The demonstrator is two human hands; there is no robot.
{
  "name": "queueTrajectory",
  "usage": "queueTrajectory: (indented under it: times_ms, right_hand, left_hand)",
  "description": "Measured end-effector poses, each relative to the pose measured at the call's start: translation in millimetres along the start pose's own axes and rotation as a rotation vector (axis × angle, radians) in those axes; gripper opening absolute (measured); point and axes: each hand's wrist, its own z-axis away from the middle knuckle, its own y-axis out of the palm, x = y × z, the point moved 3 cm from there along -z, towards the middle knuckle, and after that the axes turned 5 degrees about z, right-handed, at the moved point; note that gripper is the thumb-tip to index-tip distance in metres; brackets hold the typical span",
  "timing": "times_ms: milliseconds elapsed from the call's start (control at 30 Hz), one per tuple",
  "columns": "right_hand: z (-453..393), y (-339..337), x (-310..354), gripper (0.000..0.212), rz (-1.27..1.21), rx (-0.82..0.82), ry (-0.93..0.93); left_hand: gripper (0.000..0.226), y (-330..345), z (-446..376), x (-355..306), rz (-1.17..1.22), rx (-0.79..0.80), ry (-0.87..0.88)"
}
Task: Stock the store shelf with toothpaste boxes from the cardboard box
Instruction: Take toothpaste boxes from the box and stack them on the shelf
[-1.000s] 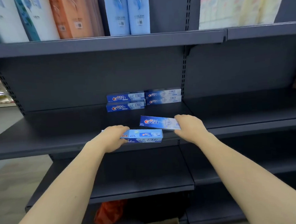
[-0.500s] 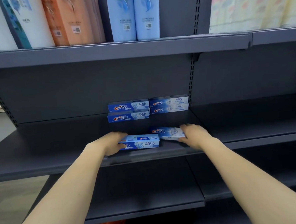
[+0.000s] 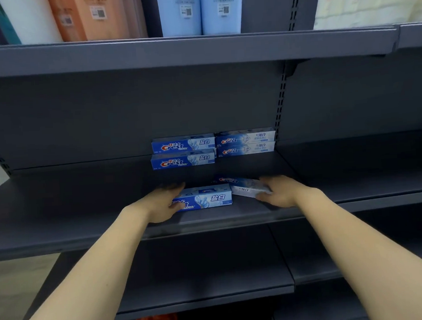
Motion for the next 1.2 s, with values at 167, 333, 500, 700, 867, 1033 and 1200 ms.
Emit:
queueTrajectory:
  times_ms: [167, 333, 500, 700, 867, 1033, 1200]
  right_hand:
    - [-1.9, -2.3, -0.5, 0.059, -0.127, -0.011, 0.040]
    - [-3.6, -6.8, 8.6, 0.066, -0.039, -0.010, 0.002]
    - [-5.2, -1.5, 22.0, 0.065, 0.047, -0.018, -0.026]
    - [-11.2, -3.7, 28.2, 0.054, 0.213, -0.081, 0.008]
    - [-15.9, -14.7, 42.7, 0.051, 0.288, -0.182, -0.007]
    - [-27.2, -13.6, 58.1, 0.055, 0.240, -0.177, 0.004]
    - [-32.5, -4.0, 58.6, 0.055, 0.222, -0.165, -0.028]
  left_hand:
    - [0.073, 4.6, 1.2, -2.5, -0.121, -0.012, 0.015]
    - [0.072, 6.5, 2.3, -3.7, -0.169, -0.048, 0.028]
    - [0.070, 9.6, 2.6, -2.5, -0.196, -0.071, 0.032]
    - [0.069, 10.7, 2.7, -3.6, -0.211, -0.096, 0.034]
    - [0.069, 11.2, 1.1, -2.0, -0.214, -0.090, 0.043]
    - [0.069, 13.8, 2.6, -1.5, -0.218, -0.137, 0.058]
    - [0.069, 13.9, 1.6, -0.3, -0.218, -0.138, 0.065]
